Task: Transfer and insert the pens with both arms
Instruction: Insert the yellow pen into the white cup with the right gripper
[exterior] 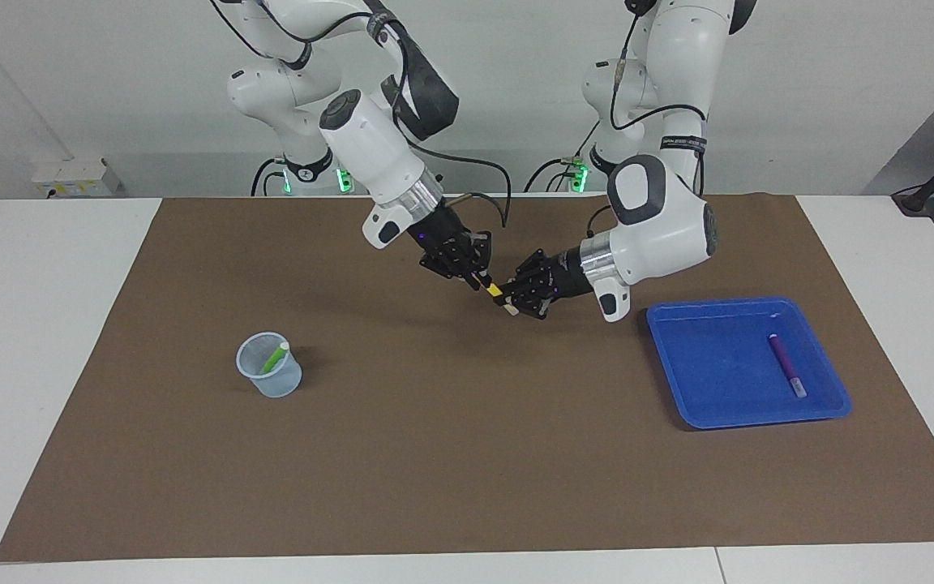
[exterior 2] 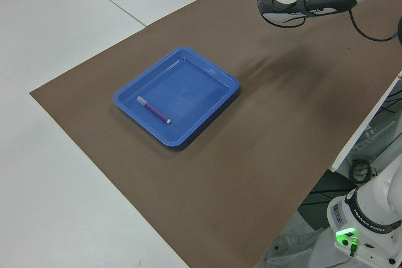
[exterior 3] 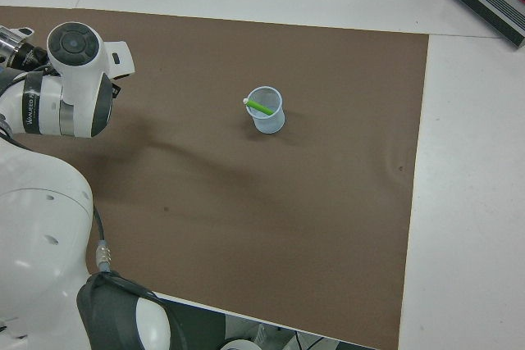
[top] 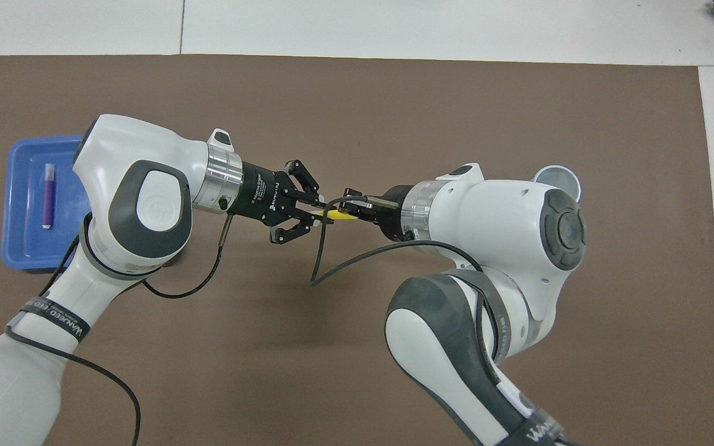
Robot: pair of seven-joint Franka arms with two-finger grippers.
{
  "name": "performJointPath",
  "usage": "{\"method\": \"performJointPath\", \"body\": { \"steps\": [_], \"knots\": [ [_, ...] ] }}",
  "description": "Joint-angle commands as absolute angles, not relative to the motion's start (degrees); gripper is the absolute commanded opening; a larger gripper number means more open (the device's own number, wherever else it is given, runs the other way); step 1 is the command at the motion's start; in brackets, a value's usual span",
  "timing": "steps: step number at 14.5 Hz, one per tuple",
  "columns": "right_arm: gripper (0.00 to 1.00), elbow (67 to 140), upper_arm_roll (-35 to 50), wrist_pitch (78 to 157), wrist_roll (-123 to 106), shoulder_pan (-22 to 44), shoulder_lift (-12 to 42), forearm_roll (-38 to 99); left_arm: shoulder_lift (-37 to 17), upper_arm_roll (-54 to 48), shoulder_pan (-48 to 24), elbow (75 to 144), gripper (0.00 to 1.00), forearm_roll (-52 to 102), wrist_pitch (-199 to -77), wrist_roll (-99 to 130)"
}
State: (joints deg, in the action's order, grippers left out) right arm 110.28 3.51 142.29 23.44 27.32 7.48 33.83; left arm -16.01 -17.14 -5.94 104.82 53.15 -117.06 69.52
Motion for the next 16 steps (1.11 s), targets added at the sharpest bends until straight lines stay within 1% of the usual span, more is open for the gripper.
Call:
{"method": "performJointPath", "body": {
  "steps": [1, 2, 3, 5, 9, 12, 14, 16],
  "knots": [
    [0.0, 109.4, 3.9, 141.9, 21.9, 26.6, 7.9, 34.9, -14.9, -16.4, -6.8, 105.7, 0.08, 53.8, -117.2, 70.4],
    [0.0, 109.1, 3.7, 141.2, 21.7, 26.5, 7.9, 34.0, -14.9, -16.4, -6.9, 105.8, 0.47, 53.8, -117.4, 70.1],
    [0.0, 108.0, 3.5, 139.4, 21.7, 25.9, 8.0, 32.7, -14.9, -16.4, -7.2, 105.7, 0.99, 53.7, -117.8, 69.7],
    [0.0, 105.4, 3.5, 134.6, 21.7, 23.6, 8.0, 28.0, -13.7, -16.3, -8.3, 105.7, 1.0, 53.3, -119.6, 69.9],
    [0.0, 100.9, 3.5, 126.4, 20.8, 19.3, 7.9, 20.6, -12.3, -16.3, -7.7, 105.8, 1.0, 49.6, -119.6, 69.8],
    [0.0, 100.5, 3.5, 120.8, 11.1, 14.4, 7.6, 15.2, -10.9, -16.3, -8.1, 106.9, 1.0, 43.8, -119.1, 66.6],
    [0.0, 100.5, 3.4, 118.2, 3.7, 10.7, 7.2, 13.0, -10.9, -16.2, -7.7, 107.0, 1.0, 41.9, -118.7, 64.3],
    [0.0, 97.7, 3.4, 113.6, -2.3, 7.5, 6.9, 10.1, -10.9, -16.1, -7.3, 106.8, 1.0, 32.0, -117.0, 61.8]
  ]
}}
